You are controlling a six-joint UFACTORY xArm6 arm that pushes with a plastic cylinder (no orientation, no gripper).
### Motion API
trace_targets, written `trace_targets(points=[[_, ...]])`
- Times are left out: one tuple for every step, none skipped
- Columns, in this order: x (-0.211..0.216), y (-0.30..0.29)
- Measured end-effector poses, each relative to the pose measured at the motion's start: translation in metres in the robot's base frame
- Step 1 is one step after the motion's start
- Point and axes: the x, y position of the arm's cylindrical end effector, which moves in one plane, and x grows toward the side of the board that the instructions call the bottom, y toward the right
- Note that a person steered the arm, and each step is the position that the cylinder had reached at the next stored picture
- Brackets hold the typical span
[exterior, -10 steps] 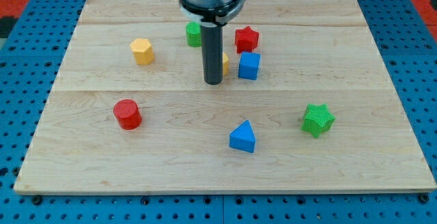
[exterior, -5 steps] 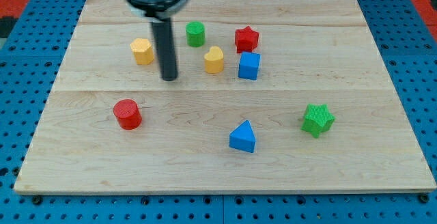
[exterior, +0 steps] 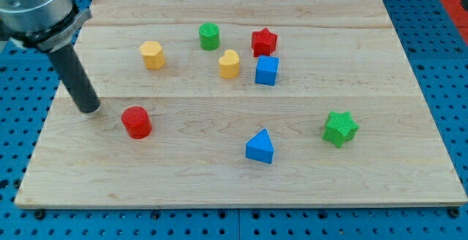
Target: Move the red circle towards the yellow heart
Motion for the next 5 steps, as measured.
trace_targets(points=[[0.025, 0.000], [0.068, 0.002], [0.033, 0.062], [-0.003, 0.125], [0.009, 0.142]])
